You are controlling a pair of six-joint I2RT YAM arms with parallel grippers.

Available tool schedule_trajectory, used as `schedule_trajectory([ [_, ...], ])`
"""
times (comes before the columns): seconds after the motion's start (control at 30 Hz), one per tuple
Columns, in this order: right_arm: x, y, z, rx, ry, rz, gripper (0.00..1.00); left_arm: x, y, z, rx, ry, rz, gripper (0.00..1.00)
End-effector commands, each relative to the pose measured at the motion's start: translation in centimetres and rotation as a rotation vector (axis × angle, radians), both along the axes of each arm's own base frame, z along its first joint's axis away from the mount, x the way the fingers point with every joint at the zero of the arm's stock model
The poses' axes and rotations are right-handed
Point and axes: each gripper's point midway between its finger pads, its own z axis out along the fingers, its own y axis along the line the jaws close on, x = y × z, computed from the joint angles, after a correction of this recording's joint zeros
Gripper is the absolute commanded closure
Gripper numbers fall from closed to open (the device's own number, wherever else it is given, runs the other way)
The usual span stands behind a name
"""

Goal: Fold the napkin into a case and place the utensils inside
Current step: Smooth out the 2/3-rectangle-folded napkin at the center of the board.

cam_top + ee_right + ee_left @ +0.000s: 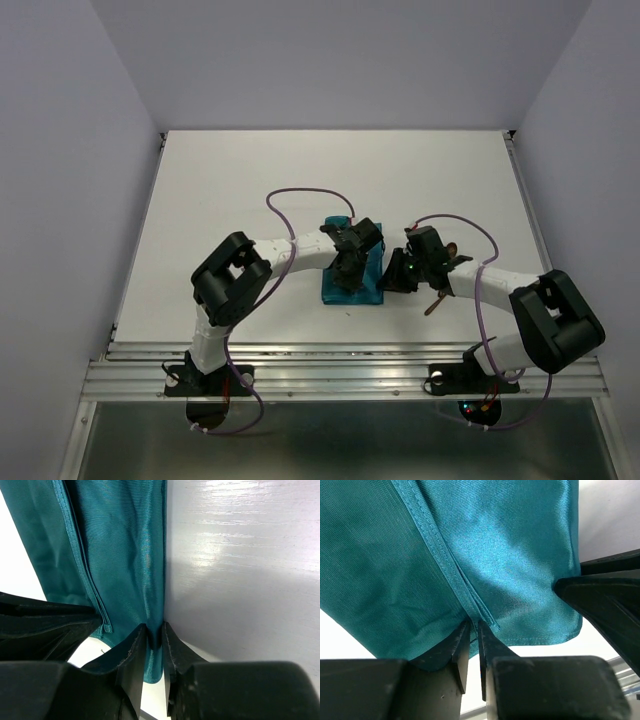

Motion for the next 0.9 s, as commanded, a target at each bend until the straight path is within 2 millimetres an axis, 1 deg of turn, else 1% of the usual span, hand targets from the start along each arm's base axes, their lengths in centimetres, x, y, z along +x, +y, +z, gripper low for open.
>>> schedule_trajectory([
  [0.0, -0.1, 0.0, -0.3, -0.002, -0.002, 0.003, 0.76, 0.0, -0.4, 0.1, 0.015, -0.012, -0.001, 0.77],
  [0.1, -0.2, -0.1, -0.4, -0.003, 0.001, 0.003, 0.77, 0.1, -0.7, 0.8, -0.003, -0.023, -0.001, 0.72],
  [0.13, -0.2, -0.1, -0.5, -0.005, 0.001, 0.002, 0.77, 0.2, -0.8, 1.3, -0.013, -0.03, -0.001, 0.68],
  [0.2, -0.2, -0.1, -0.5, -0.005, 0.001, 0.004, 0.77, 0.4, -1.2, 1.9, -0.026, -0.038, -0.001, 0.64],
  [0.37, 0.0, -0.1, -0.4, -0.007, -0.003, 0.005, 0.77, 0.7, -1.8, 3.0, -0.056, -0.055, 0.007, 0.59],
  [0.43, 0.0, -0.1, -0.4, -0.009, -0.004, 0.005, 0.77, 0.6, -1.7, 2.8, -0.051, -0.052, 0.007, 0.57],
  [0.53, 0.0, -0.1, -0.4, -0.012, 0.0, 0.006, 0.77, 0.8, -1.1, 1.4, 0.002, -0.057, 0.019, 0.56],
  [0.67, 0.0, -0.1, -0.5, -0.014, -0.001, 0.007, 0.77, 0.6, -0.8, 0.3, 0.041, -0.058, 0.018, 0.57],
  [0.87, 0.0, -0.1, -0.5, -0.012, 0.001, 0.004, 0.77, 0.5, -0.2, -0.4, 0.093, -0.066, 0.025, 0.65],
])
